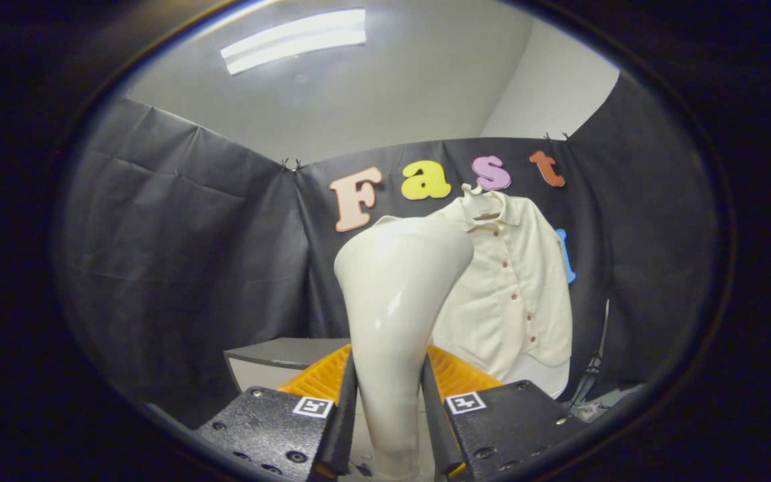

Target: Iron the clothes twice with a garment steamer, once on the left side and once on the right side.

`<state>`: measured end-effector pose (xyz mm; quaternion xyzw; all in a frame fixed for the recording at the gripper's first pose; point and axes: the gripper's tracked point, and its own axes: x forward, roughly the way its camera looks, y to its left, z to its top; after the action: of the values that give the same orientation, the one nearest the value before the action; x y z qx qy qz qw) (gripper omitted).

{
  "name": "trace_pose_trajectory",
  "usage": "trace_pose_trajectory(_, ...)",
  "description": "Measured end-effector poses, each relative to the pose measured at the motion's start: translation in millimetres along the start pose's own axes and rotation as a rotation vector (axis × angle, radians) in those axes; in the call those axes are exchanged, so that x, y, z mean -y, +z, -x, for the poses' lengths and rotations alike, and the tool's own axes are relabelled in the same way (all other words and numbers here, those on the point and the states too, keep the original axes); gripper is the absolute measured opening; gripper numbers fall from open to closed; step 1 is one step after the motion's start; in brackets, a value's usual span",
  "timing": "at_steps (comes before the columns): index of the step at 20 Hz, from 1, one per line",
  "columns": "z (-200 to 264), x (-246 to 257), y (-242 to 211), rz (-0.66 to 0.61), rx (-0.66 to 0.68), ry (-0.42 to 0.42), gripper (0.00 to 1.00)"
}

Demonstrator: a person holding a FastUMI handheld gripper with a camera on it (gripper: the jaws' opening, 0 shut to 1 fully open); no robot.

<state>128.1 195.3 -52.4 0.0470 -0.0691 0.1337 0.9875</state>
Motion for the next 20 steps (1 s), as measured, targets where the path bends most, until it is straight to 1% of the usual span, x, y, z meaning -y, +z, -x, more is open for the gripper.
trace_pose_trajectory(5,2,-4,-2,0.037,-0.004,-0.024,0.47)
trace_pose_trajectory(14,11,-23,-14,0.07,0.016,-0.02,0.48)
trace_pose_trajectory(17,7,-29,-19,0.066,0.021,-0.01,0.47)
trace_pose_trajectory(20,0,-31,-28,0.086,0.016,-0.018,0.48)
